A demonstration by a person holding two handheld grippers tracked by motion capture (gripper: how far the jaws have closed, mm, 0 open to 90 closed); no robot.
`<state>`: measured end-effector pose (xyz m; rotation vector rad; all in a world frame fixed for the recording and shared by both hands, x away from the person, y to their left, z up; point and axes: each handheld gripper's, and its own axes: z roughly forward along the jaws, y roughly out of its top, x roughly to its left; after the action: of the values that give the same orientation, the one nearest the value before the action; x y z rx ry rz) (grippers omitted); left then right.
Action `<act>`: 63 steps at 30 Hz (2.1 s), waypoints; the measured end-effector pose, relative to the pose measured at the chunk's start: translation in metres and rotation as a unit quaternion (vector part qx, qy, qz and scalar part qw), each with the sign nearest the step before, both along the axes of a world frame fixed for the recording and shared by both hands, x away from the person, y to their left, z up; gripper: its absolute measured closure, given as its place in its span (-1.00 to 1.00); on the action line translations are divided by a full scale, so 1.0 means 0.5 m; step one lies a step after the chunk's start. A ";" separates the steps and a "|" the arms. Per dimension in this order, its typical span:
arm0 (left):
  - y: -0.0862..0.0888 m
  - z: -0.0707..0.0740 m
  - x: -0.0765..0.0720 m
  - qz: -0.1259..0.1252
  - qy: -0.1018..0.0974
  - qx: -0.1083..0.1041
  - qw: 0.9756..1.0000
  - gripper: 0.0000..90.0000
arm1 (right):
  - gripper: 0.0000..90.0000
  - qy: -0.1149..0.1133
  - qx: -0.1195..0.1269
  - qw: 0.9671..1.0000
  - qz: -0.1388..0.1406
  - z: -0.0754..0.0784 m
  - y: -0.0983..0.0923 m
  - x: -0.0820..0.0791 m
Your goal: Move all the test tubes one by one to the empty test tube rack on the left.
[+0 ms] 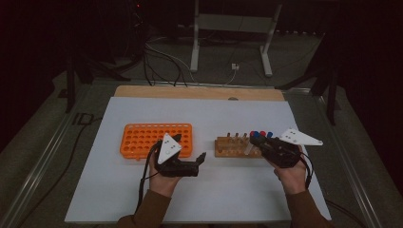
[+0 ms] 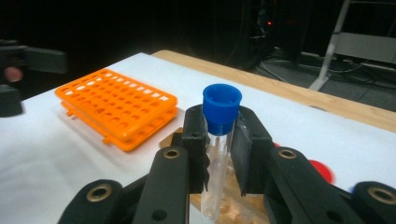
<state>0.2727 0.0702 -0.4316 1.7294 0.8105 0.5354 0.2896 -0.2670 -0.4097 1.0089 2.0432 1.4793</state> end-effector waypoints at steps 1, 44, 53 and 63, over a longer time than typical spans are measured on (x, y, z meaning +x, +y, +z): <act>-0.016 0.001 0.010 -0.008 -0.001 -0.001 1.000 -0.98 | 0.70 0.001 0.000 1.000 0.003 -0.002 0.005 -0.001; -0.172 -0.043 0.031 -0.134 0.015 0.037 0.990 0.72 | 0.39 0.013 0.030 0.997 0.073 -0.027 0.075 -0.024; -0.159 -0.042 0.042 -0.115 0.011 0.036 0.993 0.72 | -0.22 0.002 0.028 0.998 0.056 -0.018 0.059 -0.022; -0.144 -0.040 0.050 -0.100 0.006 0.037 0.994 0.72 | -0.68 -0.003 0.024 1.000 0.018 -0.017 0.038 -0.016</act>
<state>0.2976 -0.0019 -0.4514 1.8591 0.6233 0.4226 0.2816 -0.2478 -0.4183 0.9892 2.0405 1.5541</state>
